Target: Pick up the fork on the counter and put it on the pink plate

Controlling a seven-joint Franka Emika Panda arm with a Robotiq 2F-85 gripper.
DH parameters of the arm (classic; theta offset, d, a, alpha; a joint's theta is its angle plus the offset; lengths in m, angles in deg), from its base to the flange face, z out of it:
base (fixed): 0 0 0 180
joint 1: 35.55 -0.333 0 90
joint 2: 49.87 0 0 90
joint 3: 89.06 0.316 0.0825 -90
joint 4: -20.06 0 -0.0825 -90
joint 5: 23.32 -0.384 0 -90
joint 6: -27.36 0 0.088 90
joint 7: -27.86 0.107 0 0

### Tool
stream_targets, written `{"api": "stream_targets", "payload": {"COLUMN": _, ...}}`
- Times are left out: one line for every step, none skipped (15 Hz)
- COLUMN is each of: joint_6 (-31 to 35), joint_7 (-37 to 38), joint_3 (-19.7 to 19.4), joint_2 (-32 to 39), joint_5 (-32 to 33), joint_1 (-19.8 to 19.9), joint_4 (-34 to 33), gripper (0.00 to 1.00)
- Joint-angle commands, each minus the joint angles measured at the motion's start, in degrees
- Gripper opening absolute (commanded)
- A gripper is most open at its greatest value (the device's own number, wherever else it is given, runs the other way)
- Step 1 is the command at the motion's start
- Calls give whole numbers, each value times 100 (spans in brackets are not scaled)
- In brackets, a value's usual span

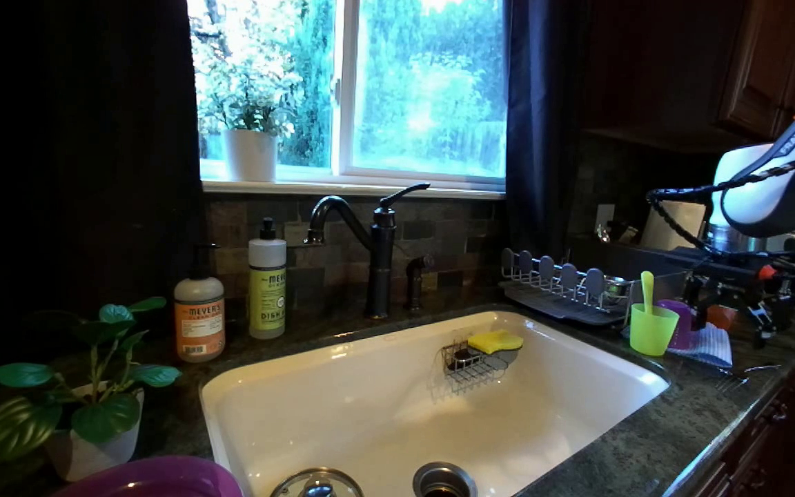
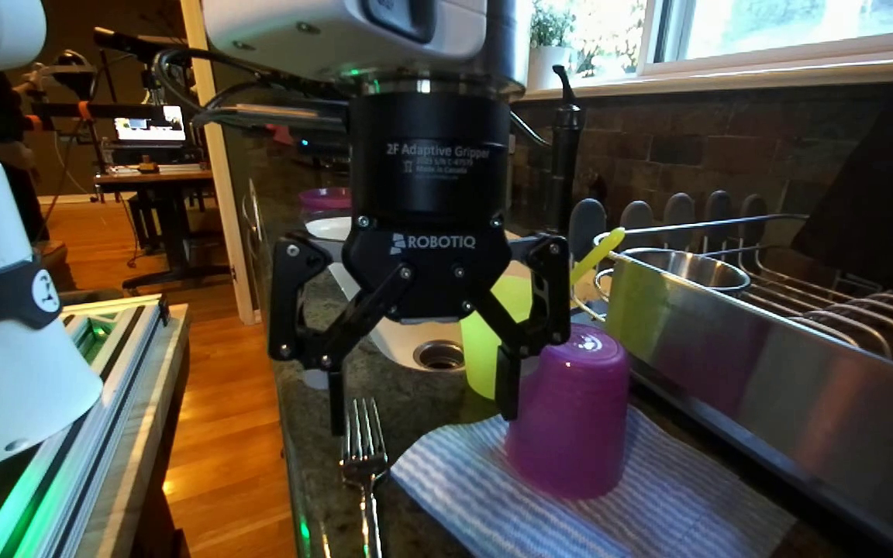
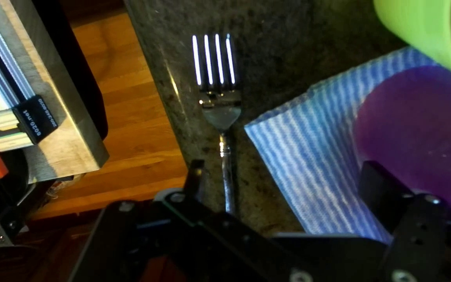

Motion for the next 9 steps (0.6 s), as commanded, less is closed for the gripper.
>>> {"api": "stream_targets", "payload": {"joint_6": -258, "joint_7": -525, "joint_3": -135, "joint_2": 50, "joint_5": -581, "joint_1": 3, "joint_4": -3, "gripper": 100}}
{"api": "stream_targets", "payload": {"joint_6": -341, "joint_7": -703, "joint_3": -181, "joint_2": 57, "joint_5": -694, "joint_1": 15, "joint_4": -3, "gripper": 100}}
{"api": "stream_targets", "payload": {"joint_6": -456, "joint_7": -971, "joint_3": -240, "joint_2": 47, "joint_5": -737, "joint_1": 30, "joint_4": -2, "gripper": 100}}
{"api": "stream_targets", "payload": {"joint_6": -547, "joint_7": -1124, "joint_3": -282, "joint_2": 22, "joint_5": -706, "joint_1": 70, "joint_4": -2, "gripper": 100}}
{"api": "stream_targets", "payload": {"joint_6": -627, "joint_7": -1246, "joint_3": -319, "joint_2": -2, "joint_5": -641, "joint_1": 117, "joint_4": -3, "gripper": 100}}
{"api": "stream_targets", "payload": {"joint_6": -695, "joint_7": -1305, "joint_3": -351, "joint_2": -37, "joint_5": -543, "joint_1": 174, "joint_4": 7, "gripper": 100}}
{"api": "stream_targets", "payload": {"joint_6": -724, "joint_7": -1399, "joint_3": -386, "joint_2": -59, "joint_5": -500, "joint_1": 220, "joint_4": 15, "gripper": 100}}
{"api": "stream_targets", "payload": {"joint_6": -739, "joint_7": -1452, "joint_3": -407, "joint_2": -82, "joint_5": -422, "joint_1": 270, "joint_4": 34, "gripper": 100}}
{"api": "stream_targets", "payload": {"joint_6": -712, "joint_7": -1469, "joint_3": -411, "joint_2": -69, "joint_5": -319, "joint_1": 317, "joint_4": 41, "gripper": 100}}
